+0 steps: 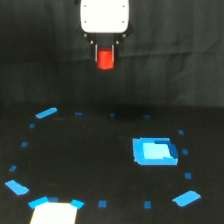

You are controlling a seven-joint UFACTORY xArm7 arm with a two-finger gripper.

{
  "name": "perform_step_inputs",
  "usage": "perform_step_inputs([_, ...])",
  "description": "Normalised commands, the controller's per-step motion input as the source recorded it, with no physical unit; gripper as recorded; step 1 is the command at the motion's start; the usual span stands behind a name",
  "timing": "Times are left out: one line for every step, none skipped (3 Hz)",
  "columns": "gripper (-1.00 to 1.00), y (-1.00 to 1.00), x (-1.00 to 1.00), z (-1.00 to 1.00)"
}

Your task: Pick up the red object from the table

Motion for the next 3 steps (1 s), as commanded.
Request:
perform_step_inputs([-1.0, -0.01, -0.18, -0.06])
perform_step_inputs([-1.0, -0.32, 0.23, 0.26])
perform_step_inputs([-1.0, -0.03, 0.14, 0.2])
